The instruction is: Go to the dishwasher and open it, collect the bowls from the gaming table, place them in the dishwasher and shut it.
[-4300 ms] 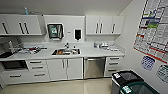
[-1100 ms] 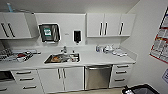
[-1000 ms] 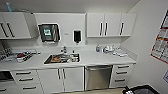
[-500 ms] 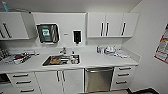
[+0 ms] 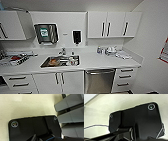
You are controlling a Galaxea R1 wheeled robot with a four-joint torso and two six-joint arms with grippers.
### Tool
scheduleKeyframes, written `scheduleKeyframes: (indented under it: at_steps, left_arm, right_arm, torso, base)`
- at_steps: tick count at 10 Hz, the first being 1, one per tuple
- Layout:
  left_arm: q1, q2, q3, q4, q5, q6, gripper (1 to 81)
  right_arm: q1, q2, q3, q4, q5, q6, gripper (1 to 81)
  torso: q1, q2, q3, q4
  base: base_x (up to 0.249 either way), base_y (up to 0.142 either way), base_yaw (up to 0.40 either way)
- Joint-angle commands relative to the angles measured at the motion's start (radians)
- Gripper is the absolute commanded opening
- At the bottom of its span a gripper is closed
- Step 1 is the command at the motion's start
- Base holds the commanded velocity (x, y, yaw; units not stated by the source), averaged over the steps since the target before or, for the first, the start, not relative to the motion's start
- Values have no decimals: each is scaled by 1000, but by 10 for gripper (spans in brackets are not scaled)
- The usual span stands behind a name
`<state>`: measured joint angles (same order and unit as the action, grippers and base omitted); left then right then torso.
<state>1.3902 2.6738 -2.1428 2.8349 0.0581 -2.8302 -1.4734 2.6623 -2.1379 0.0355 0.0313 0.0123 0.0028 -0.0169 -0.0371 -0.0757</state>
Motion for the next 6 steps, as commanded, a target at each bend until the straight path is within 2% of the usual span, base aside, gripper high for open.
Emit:
scheduleKeyframes:
  at_steps: [1,6]
  left_arm:
    - [-47,-20,21,45,63,-50,811]
    - [-49,-21,21,45,63,-50,811]
  right_arm:
    - [40,-25,23,4,-57,1,811]
    - [38,-25,24,4,-57,1,811]
  torso:
    - [0,0,0,0]
    - [-3,-1,0,0]
  base:
    - [119,0,0]
    - [118,0,0]
